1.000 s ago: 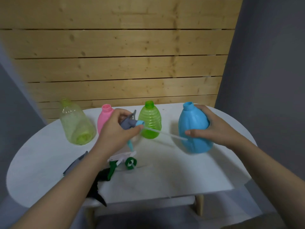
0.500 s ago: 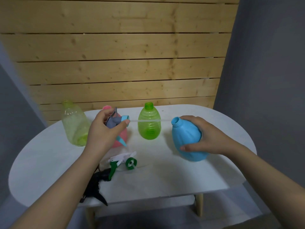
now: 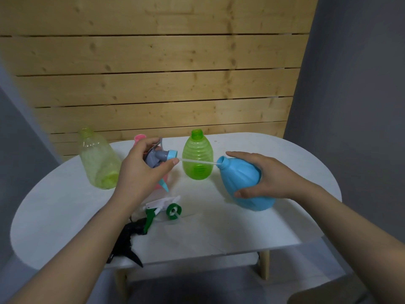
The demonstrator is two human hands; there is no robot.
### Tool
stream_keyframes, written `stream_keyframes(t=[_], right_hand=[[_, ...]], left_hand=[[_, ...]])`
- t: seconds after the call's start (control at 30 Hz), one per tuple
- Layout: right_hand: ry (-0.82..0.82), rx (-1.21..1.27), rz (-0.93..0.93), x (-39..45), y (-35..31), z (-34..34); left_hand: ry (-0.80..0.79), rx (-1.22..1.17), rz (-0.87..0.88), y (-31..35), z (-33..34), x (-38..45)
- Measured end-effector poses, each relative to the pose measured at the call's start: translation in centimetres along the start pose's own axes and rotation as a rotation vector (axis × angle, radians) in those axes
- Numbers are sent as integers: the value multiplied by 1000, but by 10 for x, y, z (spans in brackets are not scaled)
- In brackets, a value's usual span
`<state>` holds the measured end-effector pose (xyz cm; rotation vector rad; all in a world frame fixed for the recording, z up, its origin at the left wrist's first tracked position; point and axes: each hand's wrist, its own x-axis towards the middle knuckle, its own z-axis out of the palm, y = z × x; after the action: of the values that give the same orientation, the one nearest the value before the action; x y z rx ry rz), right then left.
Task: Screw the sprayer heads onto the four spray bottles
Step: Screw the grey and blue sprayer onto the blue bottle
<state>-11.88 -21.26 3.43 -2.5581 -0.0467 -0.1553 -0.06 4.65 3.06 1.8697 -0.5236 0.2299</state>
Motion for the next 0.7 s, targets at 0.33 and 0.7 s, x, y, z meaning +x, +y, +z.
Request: stream_keyframes(t=[0.33, 0.7], right_hand=[[-101, 135, 27, 0, -19, 6], [-320, 191, -2, 8, -23, 5]], left_hand=[[-328, -56, 18, 15, 23, -12], [-731, -62, -82, 17, 21, -6]])
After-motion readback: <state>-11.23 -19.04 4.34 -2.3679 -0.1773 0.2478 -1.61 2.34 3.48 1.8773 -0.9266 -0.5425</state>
